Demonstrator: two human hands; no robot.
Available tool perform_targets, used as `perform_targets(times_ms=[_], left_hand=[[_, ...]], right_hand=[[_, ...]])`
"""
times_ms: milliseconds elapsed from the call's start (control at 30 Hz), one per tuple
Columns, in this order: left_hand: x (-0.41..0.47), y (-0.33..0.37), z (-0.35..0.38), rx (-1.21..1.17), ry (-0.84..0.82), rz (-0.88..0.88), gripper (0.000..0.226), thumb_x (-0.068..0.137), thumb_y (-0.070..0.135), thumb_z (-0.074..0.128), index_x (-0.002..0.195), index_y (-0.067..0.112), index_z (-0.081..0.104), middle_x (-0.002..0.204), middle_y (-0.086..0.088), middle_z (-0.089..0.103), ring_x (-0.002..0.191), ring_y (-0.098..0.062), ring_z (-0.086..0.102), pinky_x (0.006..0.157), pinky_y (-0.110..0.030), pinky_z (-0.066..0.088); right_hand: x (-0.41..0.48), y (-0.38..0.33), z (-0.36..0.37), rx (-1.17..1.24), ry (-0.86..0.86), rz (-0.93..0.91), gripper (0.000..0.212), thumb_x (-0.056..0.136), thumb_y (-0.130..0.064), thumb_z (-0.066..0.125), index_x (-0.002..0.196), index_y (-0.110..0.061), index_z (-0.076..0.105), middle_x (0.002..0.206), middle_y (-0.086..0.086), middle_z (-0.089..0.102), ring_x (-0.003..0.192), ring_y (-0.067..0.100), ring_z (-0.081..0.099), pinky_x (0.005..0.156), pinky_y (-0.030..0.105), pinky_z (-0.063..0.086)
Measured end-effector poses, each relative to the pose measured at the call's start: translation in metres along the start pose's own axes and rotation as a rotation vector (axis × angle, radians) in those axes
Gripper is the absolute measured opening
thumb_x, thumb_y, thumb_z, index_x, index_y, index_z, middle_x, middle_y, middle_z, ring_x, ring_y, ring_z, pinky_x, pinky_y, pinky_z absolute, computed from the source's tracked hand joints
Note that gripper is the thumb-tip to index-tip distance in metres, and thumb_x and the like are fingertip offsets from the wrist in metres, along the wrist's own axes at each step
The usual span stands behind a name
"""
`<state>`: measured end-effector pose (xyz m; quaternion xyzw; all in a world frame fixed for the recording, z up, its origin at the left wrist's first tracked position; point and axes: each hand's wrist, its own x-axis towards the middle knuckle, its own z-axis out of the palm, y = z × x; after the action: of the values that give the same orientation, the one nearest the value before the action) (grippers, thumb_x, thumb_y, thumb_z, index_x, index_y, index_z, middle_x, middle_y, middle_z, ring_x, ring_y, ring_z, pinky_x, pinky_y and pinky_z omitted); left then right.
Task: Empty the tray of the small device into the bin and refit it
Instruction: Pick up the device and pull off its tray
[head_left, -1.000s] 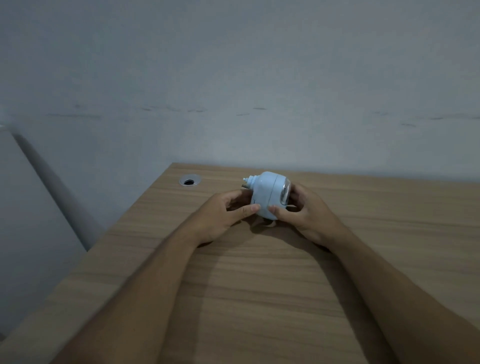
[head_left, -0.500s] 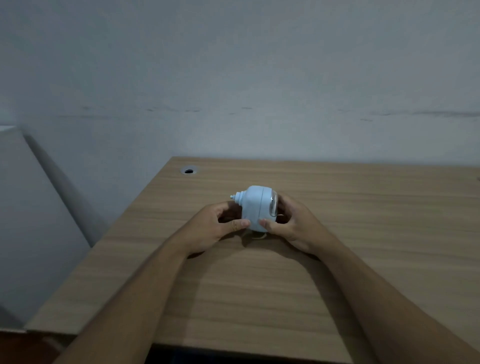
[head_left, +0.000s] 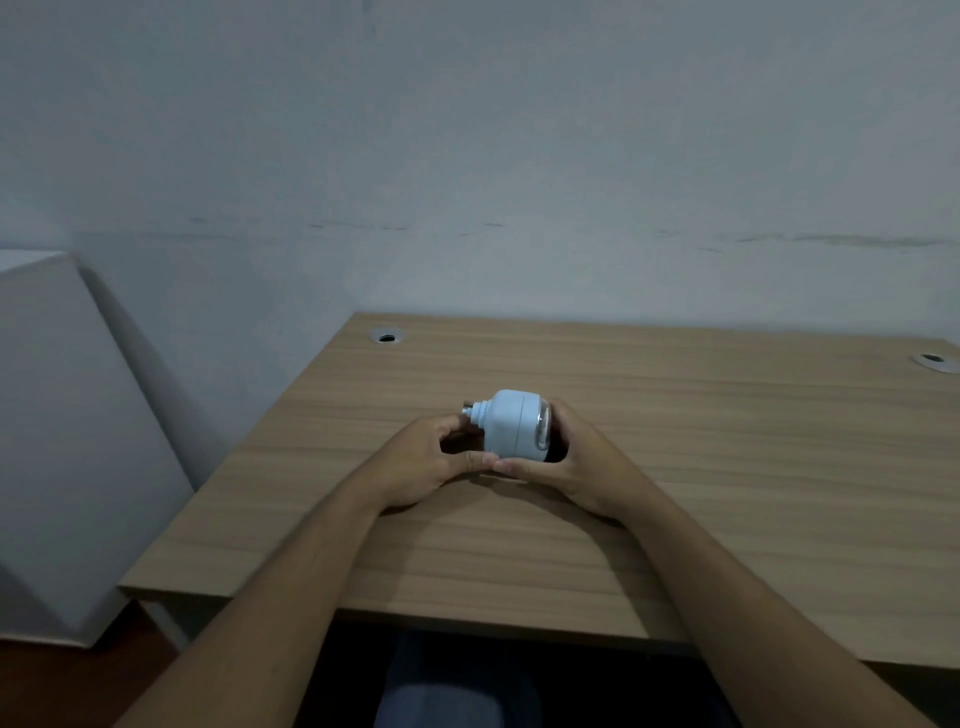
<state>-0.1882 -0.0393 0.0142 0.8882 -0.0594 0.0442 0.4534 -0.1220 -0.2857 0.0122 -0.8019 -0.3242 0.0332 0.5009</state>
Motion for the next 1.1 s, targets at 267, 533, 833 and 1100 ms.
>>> perform_targets(times_ms=[267,533,833,1100], left_hand=[[0.002,-0.002,-0.002,0.046,0.022,0.007,0.044,0.103,0.036,0.077,0.145,0.027,0.072,0.135,0.02,0.078,0.125,0.011,0.07,0.104,-0.01,0.05],[0.004,-0.01,-0.007,0.02,0.03,0.048,0.047,0.107,0.032,0.072,0.153,0.026,0.066,0.142,0.02,0.076,0.13,0.01,0.068,0.108,-0.009,0.048],[0.003,-0.021,-0.017,-0.037,0.083,0.022,0.038,0.111,0.014,0.066,0.146,0.026,0.067,0.141,0.014,0.077,0.131,0.005,0.069,0.111,-0.013,0.05],[-0.01,-0.028,-0.025,-0.09,0.1,-0.001,0.045,0.112,0.018,0.063,0.157,0.021,0.061,0.15,0.012,0.072,0.141,-0.003,0.065,0.119,-0.025,0.05]], right_hand=[[0.004,0.004,0.0,0.026,0.023,0.032,0.07,0.08,-0.043,0.097,0.14,-0.03,0.063,0.127,-0.017,0.077,0.114,-0.006,0.074,0.093,0.012,0.057],[0.006,0.008,0.0,-0.007,0.062,0.021,0.069,0.084,-0.039,0.095,0.143,-0.027,0.063,0.13,-0.015,0.076,0.118,-0.002,0.073,0.1,0.02,0.058],[0.012,0.018,-0.001,-0.054,0.104,0.041,0.067,0.086,-0.032,0.094,0.143,-0.027,0.06,0.129,-0.011,0.075,0.118,0.008,0.074,0.099,0.026,0.06],[0.016,0.028,0.0,-0.092,0.159,0.1,0.058,0.084,-0.029,0.095,0.131,-0.023,0.061,0.114,-0.015,0.073,0.101,-0.008,0.071,0.077,0.007,0.052]])
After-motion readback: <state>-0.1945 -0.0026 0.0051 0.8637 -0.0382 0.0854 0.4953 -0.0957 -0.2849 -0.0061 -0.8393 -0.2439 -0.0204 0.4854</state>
